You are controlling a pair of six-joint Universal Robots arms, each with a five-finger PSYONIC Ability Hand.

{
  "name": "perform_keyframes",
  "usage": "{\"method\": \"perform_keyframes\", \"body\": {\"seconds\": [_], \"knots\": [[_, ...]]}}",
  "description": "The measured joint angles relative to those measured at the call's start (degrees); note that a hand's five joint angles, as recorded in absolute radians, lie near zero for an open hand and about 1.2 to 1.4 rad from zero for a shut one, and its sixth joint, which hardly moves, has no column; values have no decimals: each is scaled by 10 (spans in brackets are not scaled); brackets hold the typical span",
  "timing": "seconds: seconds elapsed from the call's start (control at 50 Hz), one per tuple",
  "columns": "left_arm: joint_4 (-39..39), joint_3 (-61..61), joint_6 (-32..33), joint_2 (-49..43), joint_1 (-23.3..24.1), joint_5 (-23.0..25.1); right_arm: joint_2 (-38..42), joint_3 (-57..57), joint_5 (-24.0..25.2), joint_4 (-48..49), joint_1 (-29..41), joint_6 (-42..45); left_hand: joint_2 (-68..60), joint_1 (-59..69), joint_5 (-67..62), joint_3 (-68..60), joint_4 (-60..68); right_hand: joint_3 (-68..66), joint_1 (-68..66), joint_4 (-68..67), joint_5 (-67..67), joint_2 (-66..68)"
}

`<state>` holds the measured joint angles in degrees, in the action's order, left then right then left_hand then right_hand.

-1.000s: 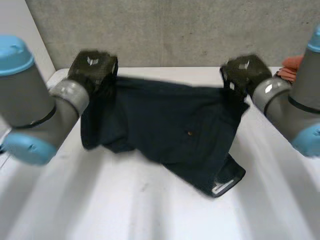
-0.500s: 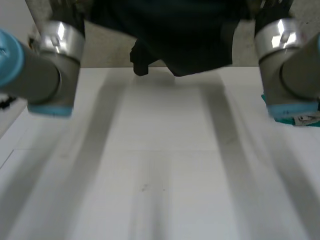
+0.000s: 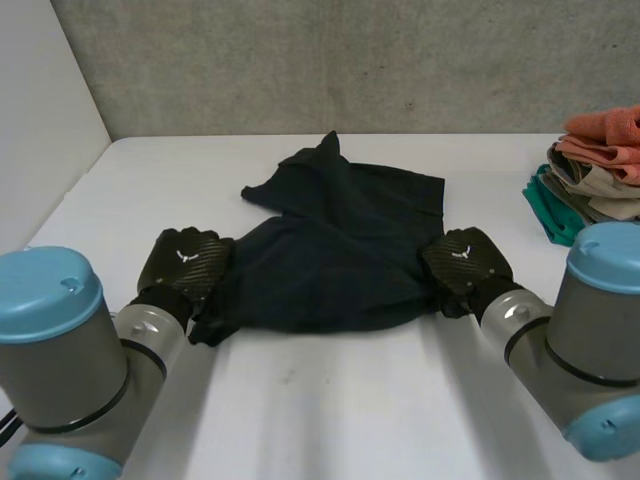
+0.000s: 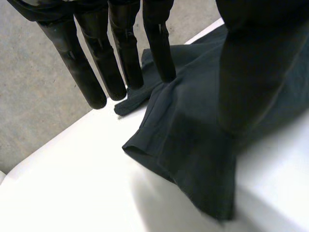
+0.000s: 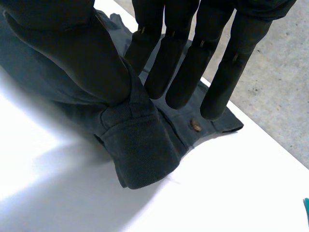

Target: Fold the laundry.

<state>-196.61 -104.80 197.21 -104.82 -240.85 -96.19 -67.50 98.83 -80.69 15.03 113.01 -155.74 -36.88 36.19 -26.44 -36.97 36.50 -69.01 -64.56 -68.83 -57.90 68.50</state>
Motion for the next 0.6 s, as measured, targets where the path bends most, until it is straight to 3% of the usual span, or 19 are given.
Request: {"method": "perform_keyframes", "body": {"seconds": [0.18, 0.54, 0.6], "knots": [[10, -9, 3, 19, -6, 7, -22, 43, 30, 3, 1, -3, 6, -2, 8, 7, -6, 0, 0, 0, 0, 0], [9, -17, 2, -48, -11, 12, -18, 39, 24, 10, 0, -8, -4, 9, -3, -3, 4, 0, 0, 0, 0, 0], [7, -13, 3, -60, -14, 11, -19, 37, 23, 10, 1, -11, -145, 174, -147, -143, 149, 37, 17, 36, 31, -34]]}}
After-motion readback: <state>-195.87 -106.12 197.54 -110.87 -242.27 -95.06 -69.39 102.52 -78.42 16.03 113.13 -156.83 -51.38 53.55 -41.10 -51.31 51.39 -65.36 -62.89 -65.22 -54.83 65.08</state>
